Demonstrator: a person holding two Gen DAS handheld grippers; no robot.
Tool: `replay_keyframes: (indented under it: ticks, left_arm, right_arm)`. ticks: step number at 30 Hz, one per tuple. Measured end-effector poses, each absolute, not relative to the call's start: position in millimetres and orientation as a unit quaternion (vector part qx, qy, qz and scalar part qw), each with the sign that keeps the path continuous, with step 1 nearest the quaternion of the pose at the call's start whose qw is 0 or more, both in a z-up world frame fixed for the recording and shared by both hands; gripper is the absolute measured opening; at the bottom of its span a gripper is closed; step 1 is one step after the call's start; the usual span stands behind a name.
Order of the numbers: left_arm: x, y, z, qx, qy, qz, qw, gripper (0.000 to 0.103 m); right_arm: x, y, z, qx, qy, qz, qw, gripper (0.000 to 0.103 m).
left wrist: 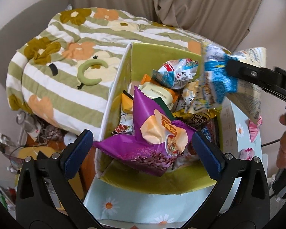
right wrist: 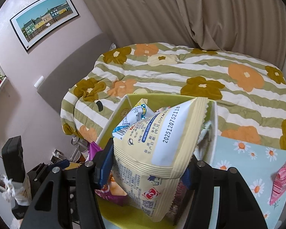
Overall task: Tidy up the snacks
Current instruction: 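Carry the purple bag into the green box with the left gripper while the right carries the cream bag, then open both grippers over the box and move both tools back to the tablecloth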
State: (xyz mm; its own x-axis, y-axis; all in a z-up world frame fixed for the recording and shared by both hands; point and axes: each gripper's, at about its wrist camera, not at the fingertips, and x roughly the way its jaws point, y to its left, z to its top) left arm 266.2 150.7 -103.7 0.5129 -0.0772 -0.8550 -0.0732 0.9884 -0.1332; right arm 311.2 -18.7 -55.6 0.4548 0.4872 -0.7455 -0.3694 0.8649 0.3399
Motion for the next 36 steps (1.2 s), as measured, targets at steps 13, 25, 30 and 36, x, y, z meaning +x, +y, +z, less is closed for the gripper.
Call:
replay_keyframes:
  ticks: [13,25,30,36]
  left_arm:
    - [278.2,152.5,-116.3,-0.085,0.501,-0.019,0.861,0.102]
    - [277.1,147.9,-118.8,-0.085,0.506,-0.036,0.857,0.102]
    - [263.2,140.6,-103.0,-0.071,0.492,-0.033,0.867,0.102]
    - [231.6,118.4,-78.7,-0.070,0.468,-0.015,0.881,0.102]
  right_arm:
    - [342.1,28.0,-86.8,0.068,0.484,0.252,0.835,0.081]
    - [325.9,17.1,-80.2,0.031,0.462,0.228,0.857,0.103]
    - [303.5,5.8,-61.4,0.030,0.449,0.219,0.866,0.103]
    - [258.6,-31.5,-37.7,0.046,0.417,0.214,0.882,0.103]
